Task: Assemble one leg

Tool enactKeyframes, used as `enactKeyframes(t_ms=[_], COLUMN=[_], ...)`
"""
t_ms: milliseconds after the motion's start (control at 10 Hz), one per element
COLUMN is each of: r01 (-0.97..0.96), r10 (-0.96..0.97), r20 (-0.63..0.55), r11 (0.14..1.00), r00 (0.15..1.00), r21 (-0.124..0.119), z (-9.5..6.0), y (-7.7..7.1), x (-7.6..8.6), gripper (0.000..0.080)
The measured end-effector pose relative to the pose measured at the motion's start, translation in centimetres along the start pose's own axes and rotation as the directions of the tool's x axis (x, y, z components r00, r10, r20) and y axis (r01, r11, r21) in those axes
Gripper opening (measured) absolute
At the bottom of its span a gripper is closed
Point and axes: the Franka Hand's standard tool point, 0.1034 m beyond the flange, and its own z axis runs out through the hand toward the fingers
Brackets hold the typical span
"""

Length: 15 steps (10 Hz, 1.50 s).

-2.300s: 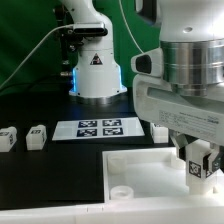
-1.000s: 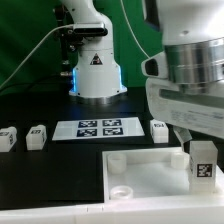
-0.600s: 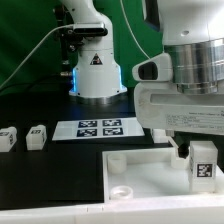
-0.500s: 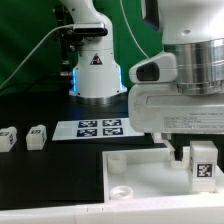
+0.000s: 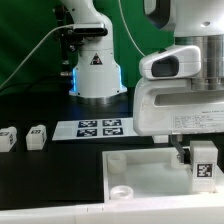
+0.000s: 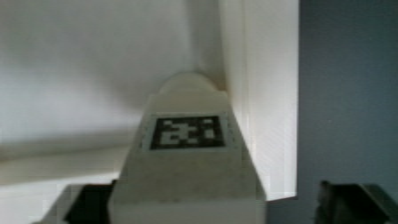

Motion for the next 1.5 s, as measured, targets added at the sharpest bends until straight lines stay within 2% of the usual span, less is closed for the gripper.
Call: enactKeyframes(t_ms=[100,200,400,500,800,1000,1100,1400,1500], r01=[-0.082,-0.153,-0.365,-0.395,-0.623,-0.794,-0.884,-0.986,-0.987], r10=[0.082,0.153,0.365,0.395,0.623,0.794,0.883,0.978,0.980], r20=[0.001,0.003,0.003,0.003,0.007,0.022,0.042,0.120,0.122], r11=[0.997,0.988,0.931,0.919,0.782,0.608,0.467,0.168,0.159], r00=[0.997,0.988,0.931,0.919,0.782,0.608,0.468,0.168,0.159], r21=[0.002,-0.004,-0.004,-0.004,-0.002,0.011,0.021,0.016,0.014], z=[0.0,0.1,0.1,0.1,0.2,0.3,0.3,0.4,0.4], y=[-0.1,0.3,0.5,0.5,0.7,1.0,1.1,1.4,1.4], x=[0.0,0.0,0.0,0.0,0.0,0.1,0.0,-0.1,-0.1], gripper=[0.0388,0.0298,0.0298,0.0298,0.0298,0.0298,0.0298,0.0298,0.0298])
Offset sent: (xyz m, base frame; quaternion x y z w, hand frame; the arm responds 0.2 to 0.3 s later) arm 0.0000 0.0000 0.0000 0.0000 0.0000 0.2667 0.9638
